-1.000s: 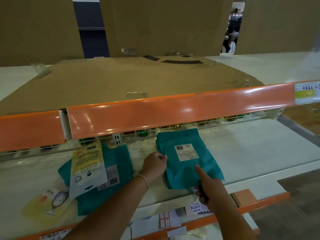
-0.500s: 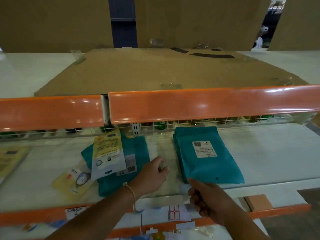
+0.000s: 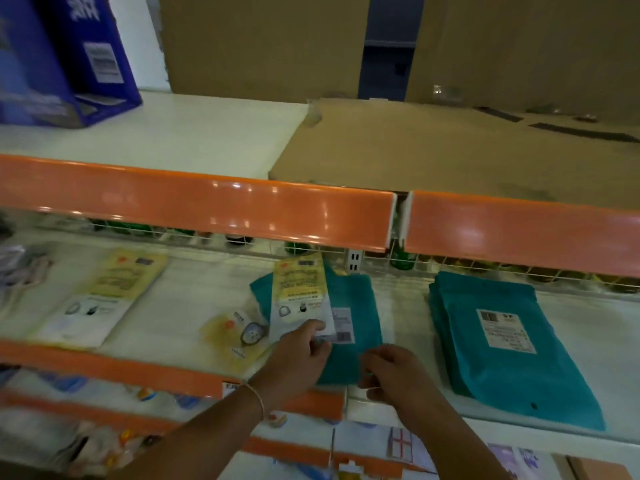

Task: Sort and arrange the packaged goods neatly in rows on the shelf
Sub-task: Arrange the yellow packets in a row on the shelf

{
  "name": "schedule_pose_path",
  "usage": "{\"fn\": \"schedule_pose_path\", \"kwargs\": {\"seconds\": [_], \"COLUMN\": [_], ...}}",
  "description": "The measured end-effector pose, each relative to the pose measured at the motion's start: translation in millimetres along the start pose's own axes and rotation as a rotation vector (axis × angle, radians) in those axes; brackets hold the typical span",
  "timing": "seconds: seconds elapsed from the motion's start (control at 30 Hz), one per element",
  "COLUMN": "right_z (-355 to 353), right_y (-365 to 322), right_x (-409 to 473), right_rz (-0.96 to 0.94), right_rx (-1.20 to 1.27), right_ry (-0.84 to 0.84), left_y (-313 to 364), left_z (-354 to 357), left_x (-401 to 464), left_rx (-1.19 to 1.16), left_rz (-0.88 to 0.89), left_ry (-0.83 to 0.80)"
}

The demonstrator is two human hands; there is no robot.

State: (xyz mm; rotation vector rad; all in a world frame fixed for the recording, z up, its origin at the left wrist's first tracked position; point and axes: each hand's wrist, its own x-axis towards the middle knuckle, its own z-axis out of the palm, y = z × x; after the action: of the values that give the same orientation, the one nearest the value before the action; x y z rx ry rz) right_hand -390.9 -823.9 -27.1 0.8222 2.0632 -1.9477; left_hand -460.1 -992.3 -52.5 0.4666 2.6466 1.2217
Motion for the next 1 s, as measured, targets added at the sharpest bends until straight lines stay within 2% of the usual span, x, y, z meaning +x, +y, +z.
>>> {"fn": "schedule_pose_path", "kwargs": {"seconds": [0.17,0.3,0.47,0.67,0.83,1.0], "right_z": [41,70,98,127,145,150], "right_y": [-10,-17,-16,-18,-22,-22], "right_x": [25,44,59,54,39,15], "right_rz": [-0.115,-0.113,-0.096,-0.098,0.055,0.134], "right_rx": [0.022,0.109,0.089,0.114,0.422,0.564], "right_ry": [0.154,0.210,0.306,0.407,0.190,0.024], "left_y": [-33,-60,-87,-111,-118,-115], "left_z": [-38,-64,-87,-106,-114,-124], "left_x": [0,3,9,24,37,44], "left_rx": [-0.077,-0.143,-0.174,-0.130,-0.392,-0.660], "left_rz": [-0.115,-0.119,-0.152,-0.182,-0.323,-0.479], "left_ry": [0.049,0.051,0.067,-0.017,-0.132,-0.261]}}
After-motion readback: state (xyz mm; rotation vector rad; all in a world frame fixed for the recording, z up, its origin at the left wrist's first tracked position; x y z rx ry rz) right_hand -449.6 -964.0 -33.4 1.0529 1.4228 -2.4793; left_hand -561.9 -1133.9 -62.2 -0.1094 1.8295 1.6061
